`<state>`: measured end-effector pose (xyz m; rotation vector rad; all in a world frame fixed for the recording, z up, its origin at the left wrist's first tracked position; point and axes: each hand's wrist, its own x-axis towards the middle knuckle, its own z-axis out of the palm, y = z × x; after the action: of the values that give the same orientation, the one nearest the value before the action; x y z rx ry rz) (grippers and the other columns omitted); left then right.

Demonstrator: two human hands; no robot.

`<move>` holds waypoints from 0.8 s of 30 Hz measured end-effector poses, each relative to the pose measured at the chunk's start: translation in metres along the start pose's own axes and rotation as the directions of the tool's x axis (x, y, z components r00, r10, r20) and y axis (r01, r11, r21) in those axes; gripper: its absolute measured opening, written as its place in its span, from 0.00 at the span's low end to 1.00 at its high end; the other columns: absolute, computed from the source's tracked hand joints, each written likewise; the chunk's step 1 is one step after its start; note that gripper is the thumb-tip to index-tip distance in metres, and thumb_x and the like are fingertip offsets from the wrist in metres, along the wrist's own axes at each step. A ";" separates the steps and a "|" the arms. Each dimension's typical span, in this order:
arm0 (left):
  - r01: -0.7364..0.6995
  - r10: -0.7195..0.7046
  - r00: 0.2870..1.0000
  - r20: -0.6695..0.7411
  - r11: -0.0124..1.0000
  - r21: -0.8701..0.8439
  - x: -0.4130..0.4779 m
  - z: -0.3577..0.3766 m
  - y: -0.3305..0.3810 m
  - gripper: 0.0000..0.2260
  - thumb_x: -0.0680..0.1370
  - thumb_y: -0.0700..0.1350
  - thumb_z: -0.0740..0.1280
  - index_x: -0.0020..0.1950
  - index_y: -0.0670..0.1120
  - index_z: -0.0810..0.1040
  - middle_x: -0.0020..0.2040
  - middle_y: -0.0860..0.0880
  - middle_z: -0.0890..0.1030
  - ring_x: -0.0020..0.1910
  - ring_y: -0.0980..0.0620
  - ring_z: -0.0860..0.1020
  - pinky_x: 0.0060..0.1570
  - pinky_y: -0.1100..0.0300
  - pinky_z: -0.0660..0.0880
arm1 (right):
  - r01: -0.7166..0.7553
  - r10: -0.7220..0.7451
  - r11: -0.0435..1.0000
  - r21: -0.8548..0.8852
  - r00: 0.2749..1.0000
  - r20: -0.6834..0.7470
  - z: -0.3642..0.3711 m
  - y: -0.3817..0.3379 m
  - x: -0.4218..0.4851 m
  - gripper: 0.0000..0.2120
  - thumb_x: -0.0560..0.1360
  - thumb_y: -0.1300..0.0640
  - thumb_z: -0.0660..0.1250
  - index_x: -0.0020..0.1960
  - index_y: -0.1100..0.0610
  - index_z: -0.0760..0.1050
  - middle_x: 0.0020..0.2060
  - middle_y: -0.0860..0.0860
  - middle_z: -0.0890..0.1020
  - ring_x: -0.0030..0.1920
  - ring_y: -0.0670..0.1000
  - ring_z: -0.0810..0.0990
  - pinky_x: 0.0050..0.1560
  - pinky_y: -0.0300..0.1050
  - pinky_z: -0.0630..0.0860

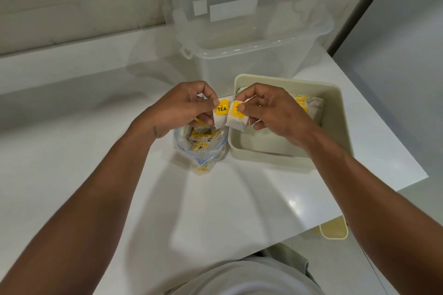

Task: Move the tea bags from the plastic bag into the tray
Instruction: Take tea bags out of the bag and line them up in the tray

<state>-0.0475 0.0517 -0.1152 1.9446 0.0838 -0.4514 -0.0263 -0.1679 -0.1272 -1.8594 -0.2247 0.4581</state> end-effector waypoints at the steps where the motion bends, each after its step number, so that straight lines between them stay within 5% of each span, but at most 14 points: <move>1: -0.002 0.002 1.000 -0.008 1.000 0.012 0.001 0.002 0.002 0.05 0.80 0.47 0.69 0.51 0.45 0.78 0.45 0.43 0.86 0.44 0.48 0.85 0.40 0.59 0.78 | -0.002 0.002 1.000 -0.003 1.000 -0.015 -0.003 0.001 -0.001 0.03 0.76 0.59 0.71 0.49 0.52 0.80 0.35 0.49 0.81 0.32 0.47 0.78 0.33 0.38 0.73; 9: -0.149 0.170 0.983 -0.069 0.961 0.233 0.020 0.031 0.017 0.01 0.79 0.46 0.68 0.48 0.51 0.78 0.40 0.54 0.85 0.40 0.57 0.84 0.40 0.59 0.75 | -0.064 0.045 0.994 -0.084 0.975 -0.216 -0.035 0.021 0.003 0.06 0.75 0.60 0.69 0.51 0.53 0.80 0.41 0.52 0.84 0.37 0.47 0.83 0.37 0.42 0.79; 13: -0.249 0.356 0.928 -0.105 0.807 0.535 0.038 0.047 0.016 0.01 0.77 0.51 0.68 0.46 0.56 0.80 0.42 0.61 0.82 0.41 0.61 0.78 0.44 0.56 0.77 | -0.058 -0.012 0.958 -0.280 0.970 -0.243 -0.047 0.035 0.007 0.06 0.73 0.57 0.71 0.50 0.51 0.81 0.40 0.47 0.85 0.41 0.49 0.84 0.45 0.47 0.80; 19: -0.216 0.468 0.884 -0.012 0.430 0.877 0.059 0.064 0.015 0.05 0.77 0.52 0.65 0.49 0.57 0.80 0.43 0.58 0.83 0.48 0.51 0.75 0.40 0.57 0.69 | -0.093 0.014 0.889 -0.449 0.984 -0.177 -0.049 0.052 0.013 0.02 0.72 0.54 0.72 0.44 0.50 0.80 0.36 0.44 0.84 0.36 0.42 0.79 0.42 0.40 0.73; 24: -0.231 0.369 0.927 0.069 0.418 0.878 0.058 0.076 0.017 0.03 0.76 0.49 0.66 0.47 0.56 0.78 0.41 0.57 0.83 0.46 0.51 0.78 0.42 0.57 0.68 | -0.111 0.130 0.884 -0.454 0.991 0.011 -0.049 0.061 0.014 0.03 0.72 0.60 0.71 0.44 0.54 0.80 0.35 0.48 0.84 0.37 0.47 0.84 0.42 0.46 0.79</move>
<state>-0.0097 -0.0319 -0.1471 2.9546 -0.5325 -0.0769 0.0022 -0.2255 -0.1735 -2.3342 -0.2601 0.5653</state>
